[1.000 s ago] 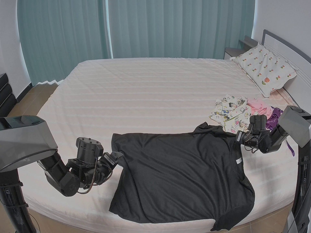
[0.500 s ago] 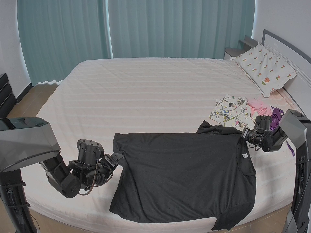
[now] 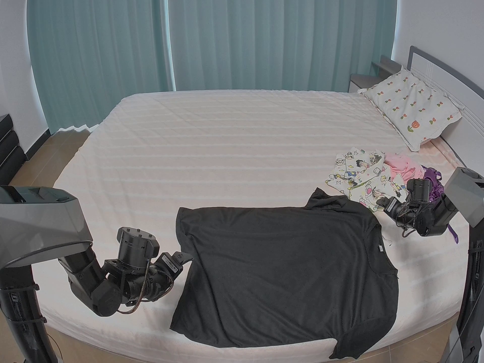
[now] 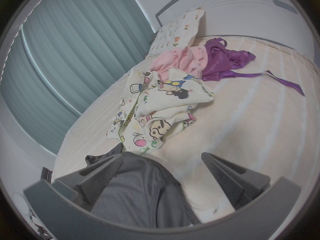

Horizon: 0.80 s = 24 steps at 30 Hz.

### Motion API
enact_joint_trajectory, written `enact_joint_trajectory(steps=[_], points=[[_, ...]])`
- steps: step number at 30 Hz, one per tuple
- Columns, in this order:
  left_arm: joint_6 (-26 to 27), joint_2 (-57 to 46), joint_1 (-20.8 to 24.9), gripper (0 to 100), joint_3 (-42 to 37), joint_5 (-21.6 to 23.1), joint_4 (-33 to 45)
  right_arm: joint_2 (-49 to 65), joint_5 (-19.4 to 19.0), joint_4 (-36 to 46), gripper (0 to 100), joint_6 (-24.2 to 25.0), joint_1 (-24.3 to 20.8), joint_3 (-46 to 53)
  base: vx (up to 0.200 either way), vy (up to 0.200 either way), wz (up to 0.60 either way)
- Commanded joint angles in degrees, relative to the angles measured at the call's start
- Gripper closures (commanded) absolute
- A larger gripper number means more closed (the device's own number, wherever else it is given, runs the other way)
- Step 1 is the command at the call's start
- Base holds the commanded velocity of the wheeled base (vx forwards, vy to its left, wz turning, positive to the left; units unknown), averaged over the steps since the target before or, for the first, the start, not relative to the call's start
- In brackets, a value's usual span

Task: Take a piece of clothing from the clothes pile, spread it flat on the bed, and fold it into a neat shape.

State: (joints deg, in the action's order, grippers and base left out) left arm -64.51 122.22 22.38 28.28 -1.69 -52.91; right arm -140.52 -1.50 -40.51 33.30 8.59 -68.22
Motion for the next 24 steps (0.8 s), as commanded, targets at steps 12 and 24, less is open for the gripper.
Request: enact_joint_trajectory(steps=[12, 24], points=[[0.6, -1.6, 4.0, 0, -5.8, 0.6, -1.3, 23.3, -4.5, -3.1, 0, 16.7, -0.7, 36.5, -0.067, 0.000, 0.00], [5.1, 2.1, 6.8, 0, -7.1, -1.3, -1.1, 18.5, -9.3, -25.0, 0, 23.8, -3.0, 48.1, -0.133, 0.000, 0.00]])
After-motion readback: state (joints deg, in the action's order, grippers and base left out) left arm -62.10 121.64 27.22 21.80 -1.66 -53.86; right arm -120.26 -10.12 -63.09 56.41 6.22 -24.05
